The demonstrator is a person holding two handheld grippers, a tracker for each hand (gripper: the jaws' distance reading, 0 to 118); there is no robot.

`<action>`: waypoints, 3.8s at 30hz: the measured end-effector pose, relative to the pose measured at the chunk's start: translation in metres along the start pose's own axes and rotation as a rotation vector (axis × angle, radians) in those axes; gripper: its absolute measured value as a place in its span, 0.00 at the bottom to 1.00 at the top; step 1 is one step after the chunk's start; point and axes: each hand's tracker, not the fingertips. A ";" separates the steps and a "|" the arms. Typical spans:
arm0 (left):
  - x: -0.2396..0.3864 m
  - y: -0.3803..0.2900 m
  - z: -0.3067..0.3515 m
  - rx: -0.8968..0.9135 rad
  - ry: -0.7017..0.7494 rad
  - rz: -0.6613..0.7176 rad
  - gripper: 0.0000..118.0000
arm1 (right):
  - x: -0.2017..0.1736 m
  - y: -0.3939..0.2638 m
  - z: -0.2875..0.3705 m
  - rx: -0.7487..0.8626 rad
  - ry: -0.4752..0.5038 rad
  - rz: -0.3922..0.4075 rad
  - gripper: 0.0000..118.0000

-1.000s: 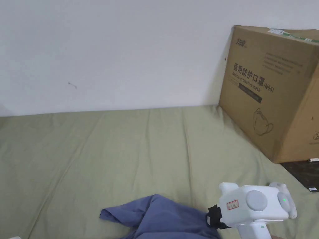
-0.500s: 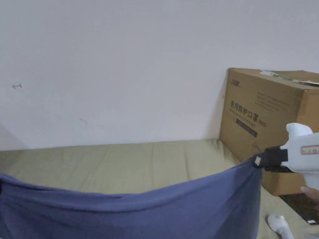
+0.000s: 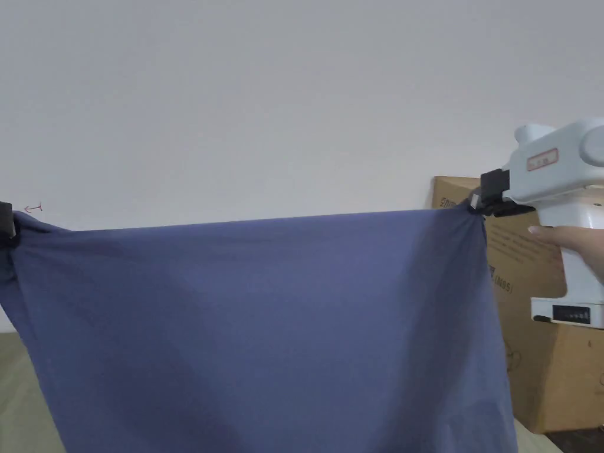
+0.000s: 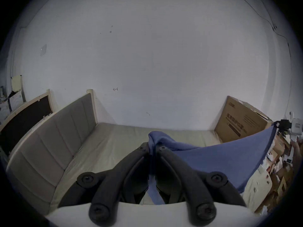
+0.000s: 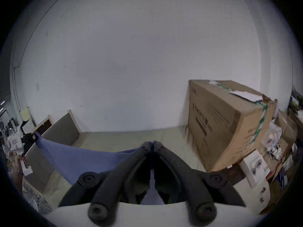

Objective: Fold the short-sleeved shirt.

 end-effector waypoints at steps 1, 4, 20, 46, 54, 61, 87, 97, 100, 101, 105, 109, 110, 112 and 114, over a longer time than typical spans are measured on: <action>0.000 0.005 -0.009 0.011 0.015 0.009 0.05 | -0.002 0.005 -0.009 0.014 -0.001 -0.007 0.01; -0.004 0.018 -0.039 0.025 0.051 0.059 0.04 | -0.009 0.017 -0.041 0.045 0.001 -0.028 0.01; -0.055 -0.085 -0.123 -0.109 0.119 0.068 0.04 | -0.015 -0.117 -0.181 -0.113 0.035 -0.101 0.01; -0.119 -0.413 0.087 -1.001 -0.113 0.042 0.21 | 0.054 -0.478 0.064 -0.972 0.055 -0.104 0.35; -0.085 -0.373 0.104 -0.786 -0.195 0.113 0.93 | 0.024 -0.454 0.083 -0.939 0.060 -0.073 1.00; -0.012 -0.315 0.099 -0.477 -0.174 0.039 0.63 | 0.005 -0.393 0.075 -0.568 0.119 -0.286 0.48; -0.041 -0.359 -0.288 -0.806 -0.150 -0.125 0.77 | 0.006 -0.389 -0.057 -0.539 0.158 -0.363 0.02; -0.032 -0.334 -0.210 -0.691 -0.224 -0.158 0.01 | 0.097 -0.389 -0.151 -0.605 -0.108 -0.348 0.77; -0.032 -0.327 -0.190 -0.677 -0.235 -0.147 0.01 | 0.113 -0.400 -0.197 -0.744 -0.090 -0.312 0.95; -0.033 -0.326 -0.185 -0.674 -0.240 -0.143 0.01 | 0.114 -0.403 -0.207 -0.757 -0.119 -0.298 0.95; -0.031 -0.319 -0.164 -0.665 -0.242 -0.144 0.01 | 0.099 -0.409 -0.230 -0.838 -0.150 -0.179 0.84; -0.032 -0.314 -0.147 -0.661 -0.239 -0.128 0.01 | 0.066 -0.401 -0.216 -0.819 -0.152 -0.014 0.65; -0.032 -0.313 -0.142 -0.659 -0.236 -0.124 0.01 | 0.062 -0.397 -0.211 -0.814 -0.095 -0.027 0.46; -0.031 -0.309 -0.130 -0.646 -0.235 -0.108 0.01 | 0.050 -0.393 -0.199 -0.840 0.002 -0.055 0.00; -0.030 -0.303 -0.115 -0.624 -0.236 -0.095 0.01 | 0.038 -0.383 -0.176 -0.770 0.024 -0.036 0.00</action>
